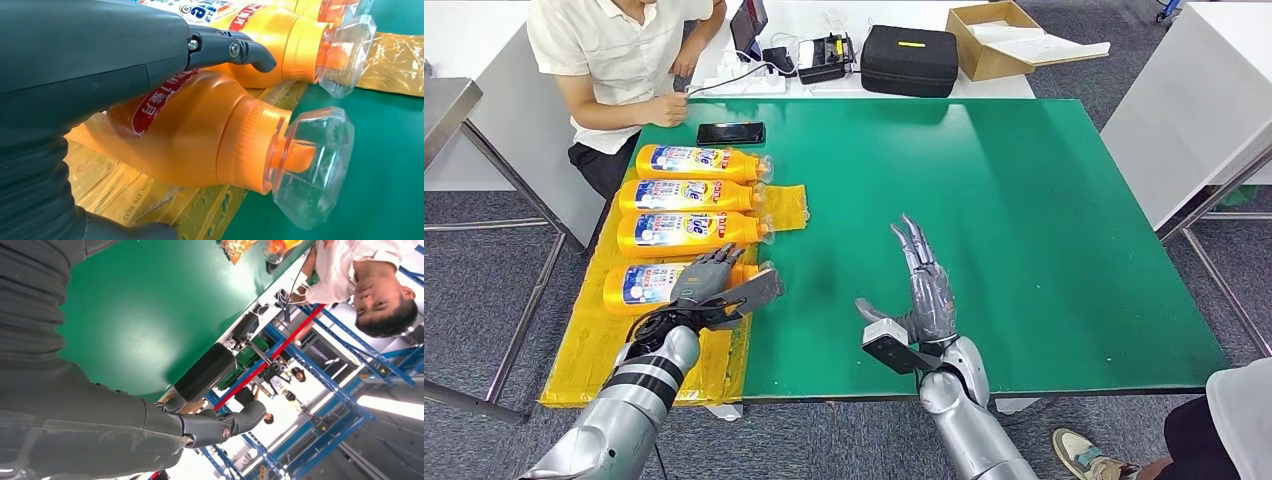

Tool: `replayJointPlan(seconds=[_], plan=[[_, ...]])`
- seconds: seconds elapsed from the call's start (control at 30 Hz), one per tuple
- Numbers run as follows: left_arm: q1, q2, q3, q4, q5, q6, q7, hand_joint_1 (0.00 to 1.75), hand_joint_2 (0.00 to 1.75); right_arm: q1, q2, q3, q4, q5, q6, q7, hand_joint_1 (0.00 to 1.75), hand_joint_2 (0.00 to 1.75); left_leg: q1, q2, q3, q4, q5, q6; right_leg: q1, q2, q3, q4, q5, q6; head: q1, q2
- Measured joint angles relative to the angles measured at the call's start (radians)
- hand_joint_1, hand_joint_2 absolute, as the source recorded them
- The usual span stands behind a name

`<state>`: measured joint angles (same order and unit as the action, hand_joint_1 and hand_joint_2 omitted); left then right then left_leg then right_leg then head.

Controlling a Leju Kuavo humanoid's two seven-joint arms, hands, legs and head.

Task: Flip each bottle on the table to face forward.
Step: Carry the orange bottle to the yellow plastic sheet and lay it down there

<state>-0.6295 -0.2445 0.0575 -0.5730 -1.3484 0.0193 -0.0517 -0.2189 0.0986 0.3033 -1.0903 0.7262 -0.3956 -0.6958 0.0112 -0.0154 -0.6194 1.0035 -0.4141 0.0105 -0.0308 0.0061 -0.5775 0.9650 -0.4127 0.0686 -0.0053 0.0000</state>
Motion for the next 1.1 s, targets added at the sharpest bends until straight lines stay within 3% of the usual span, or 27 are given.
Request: replayJointPlan(seconds=[0.17, 0.27, 0.5, 0.67, 0.83, 1.1], plan=[[0.009, -0.004, -0.003, -0.004, 0.025, 0.017, -0.061, 0.00, 1.75, -0.003, -0.007, 0.005, 0.010, -0.007, -0.014, 0.000, 0.00, 1.75, 0.000, 0.000, 0.000, 0.000, 0.000, 0.000, 0.000, 0.000, 0.000, 0.000, 0.000, 0.000, 0.000, 0.000], [0.065, -0.025, -0.033, -0.084, 0.088, 0.035, -0.119, 0.00, 1.75, 0.004, -0.009, 0.002, 0.010, 0.015, -0.015, 0.000, 0.00, 1.75, 0.000, 0.000, 0.000, 0.000, 0.000, 0.000, 0.000, 0.000, 0.000, 0.000, 0.000, 0.000, 0.000, 0.000], [0.326, -0.052, -0.226, -0.565, 0.400, 0.041, -0.175, 0.00, 1.75, 0.094, -0.003, -0.066, -0.103, -0.012, 0.030, 0.000, 0.00, 1.75, -0.001, -0.001, -0.003, 0.000, -0.001, 0.000, -0.001, 0.000, -0.003, 0.000, -0.001, 0.000, 0.000, 0.000], [0.439, -0.051, -0.292, -0.805, 0.601, 0.045, -0.217, 0.00, 1.75, 0.152, 0.021, -0.143, -0.219, -0.027, 0.083, 0.000, 0.00, 1.75, 0.000, 0.000, -0.004, 0.000, -0.002, -0.001, 0.000, 0.000, -0.004, 0.000, -0.001, 0.000, 0.000, 0.000], [0.482, -0.048, -0.309, -0.919, 0.639, 0.042, -0.229, 0.00, 1.75, 0.177, 0.037, -0.182, -0.278, -0.026, 0.095, 0.000, 0.00, 1.75, 0.000, 0.000, -0.003, 0.000, -0.001, -0.001, 0.000, 0.000, -0.004, 0.000, -0.001, 0.000, 0.000, 0.000], [0.511, -0.047, -0.314, -0.993, 0.767, 0.037, -0.274, 0.00, 1.75, 0.192, 0.051, -0.202, -0.303, -0.036, 0.133, 0.000, 0.00, 1.75, 0.000, 0.000, -0.003, 0.000, -0.001, 0.000, 0.000, 0.000, -0.003, 0.000, -0.001, 0.000, 0.000, 0.000]])
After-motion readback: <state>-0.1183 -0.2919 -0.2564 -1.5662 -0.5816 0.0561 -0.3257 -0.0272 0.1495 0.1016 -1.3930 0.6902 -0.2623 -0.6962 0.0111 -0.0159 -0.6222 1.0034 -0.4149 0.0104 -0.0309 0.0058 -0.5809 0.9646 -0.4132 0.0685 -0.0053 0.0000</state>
